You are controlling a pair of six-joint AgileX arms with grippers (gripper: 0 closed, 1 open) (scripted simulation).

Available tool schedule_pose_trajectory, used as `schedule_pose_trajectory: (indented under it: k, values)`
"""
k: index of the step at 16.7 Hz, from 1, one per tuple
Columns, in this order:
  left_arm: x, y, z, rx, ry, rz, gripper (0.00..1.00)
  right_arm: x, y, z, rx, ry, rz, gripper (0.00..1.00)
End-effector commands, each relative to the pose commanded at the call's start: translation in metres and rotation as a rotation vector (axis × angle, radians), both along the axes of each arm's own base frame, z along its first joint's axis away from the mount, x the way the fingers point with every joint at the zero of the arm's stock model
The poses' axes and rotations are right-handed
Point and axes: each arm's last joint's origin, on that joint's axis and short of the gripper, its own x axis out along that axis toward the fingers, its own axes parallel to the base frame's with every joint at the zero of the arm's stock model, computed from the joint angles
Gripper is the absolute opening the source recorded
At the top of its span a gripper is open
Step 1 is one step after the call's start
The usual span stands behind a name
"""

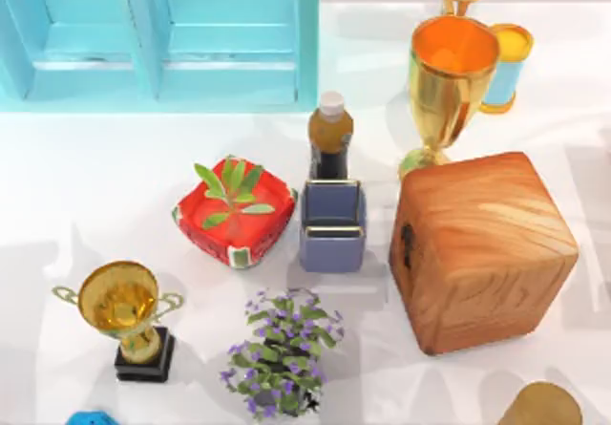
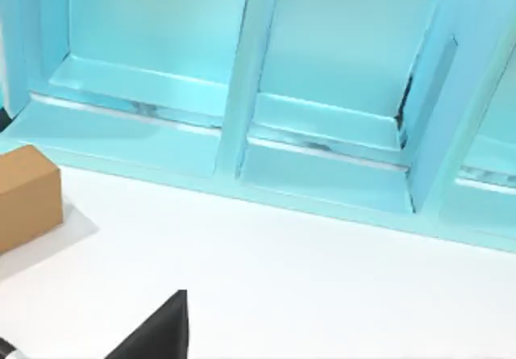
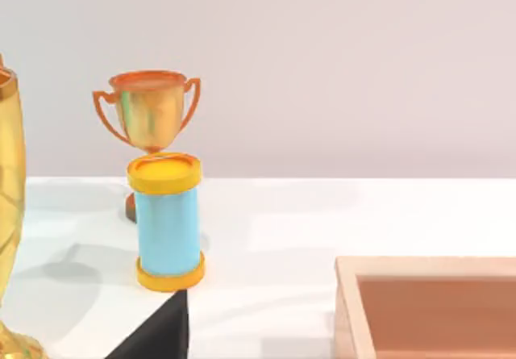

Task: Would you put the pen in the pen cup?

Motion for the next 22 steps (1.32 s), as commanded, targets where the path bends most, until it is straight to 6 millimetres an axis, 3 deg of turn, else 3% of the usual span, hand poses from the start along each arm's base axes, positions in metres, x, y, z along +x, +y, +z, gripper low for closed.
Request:
schedule_pose_trajectory:
  k: [4, 8, 11, 17, 22]
  values:
    - [0.042, 0.027, 0.003, -0.208, 0.315, 0.067, 1.0, 0.0, 0.0, 0.0, 0.0, 0.0, 0.0, 1.0]
    - [0.085, 0.066, -0.022, -0.476, 0.627, 0.168, 1.0, 0.0, 0.0, 0.0, 0.0, 0.0, 0.0, 1.0]
    - [0.108, 0.101, -0.04, -0.676, 0.765, 0.254, 1.0, 0.0, 0.0, 0.0, 0.0, 0.0, 0.0, 1.0]
    - [0.133, 0.163, -0.059, -0.956, 0.837, 0.373, 1.0, 0.0, 0.0, 0.0, 0.0, 0.0, 0.0, 1.0]
    - [0.135, 0.17, -0.061, -0.984, 0.842, 0.381, 1.0, 0.0, 0.0, 0.0, 0.0, 0.0, 0.0, 1.0]
